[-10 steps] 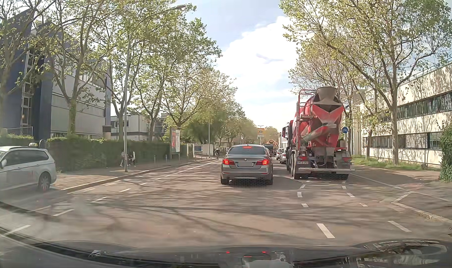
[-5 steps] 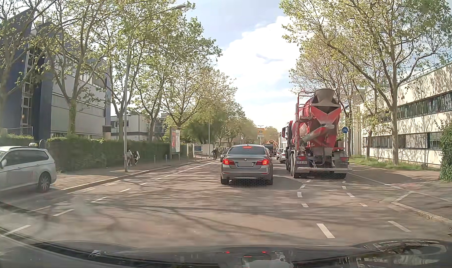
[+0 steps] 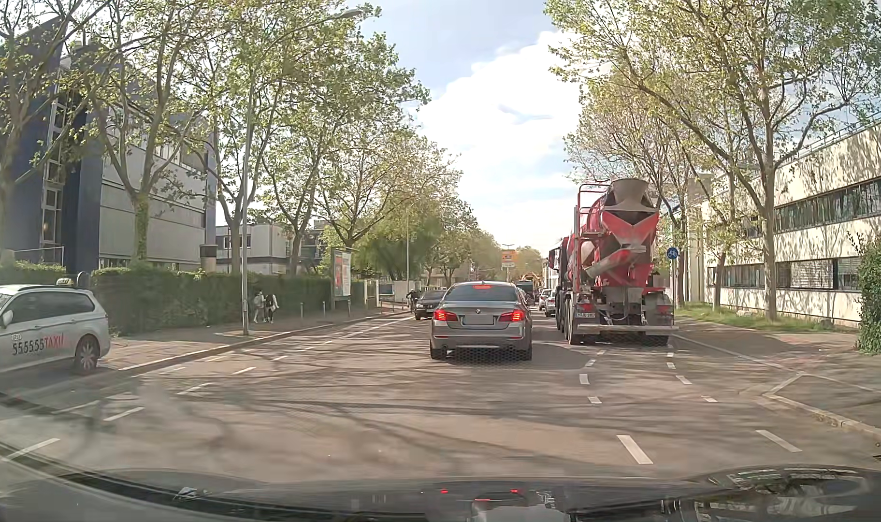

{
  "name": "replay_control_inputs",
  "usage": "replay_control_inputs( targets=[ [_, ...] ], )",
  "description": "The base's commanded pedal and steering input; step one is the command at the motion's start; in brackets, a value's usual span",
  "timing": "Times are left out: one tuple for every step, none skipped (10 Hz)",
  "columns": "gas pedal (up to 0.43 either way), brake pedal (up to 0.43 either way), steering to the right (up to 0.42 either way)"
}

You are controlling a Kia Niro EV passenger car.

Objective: Follow the waypoints while adhering to traffic rules and regulations

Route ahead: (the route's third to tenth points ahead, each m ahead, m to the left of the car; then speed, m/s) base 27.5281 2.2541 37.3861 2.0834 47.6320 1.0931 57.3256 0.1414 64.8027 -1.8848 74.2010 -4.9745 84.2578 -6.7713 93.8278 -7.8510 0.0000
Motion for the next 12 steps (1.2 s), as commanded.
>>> replay_control_inputs(
  targets=[
    [0.000, 0.037, 0.035],
    [0.000, 0.000, 0.035],
    [0.000, 0.000, 0.035],
    [0.000, 0.000, 0.036],
    [0.000, 0.000, 0.039],
    [0.000, 0.000, 0.040],
    [0.000, 0.000, 0.039],
    [0.000, 0.000, 0.040],
    [0.008, 0.000, 0.039],
    [0.028, 0.000, 0.040],
    [0.047, 0.000, 0.041],
    [0.067, 0.000, 0.043]
  ],
)
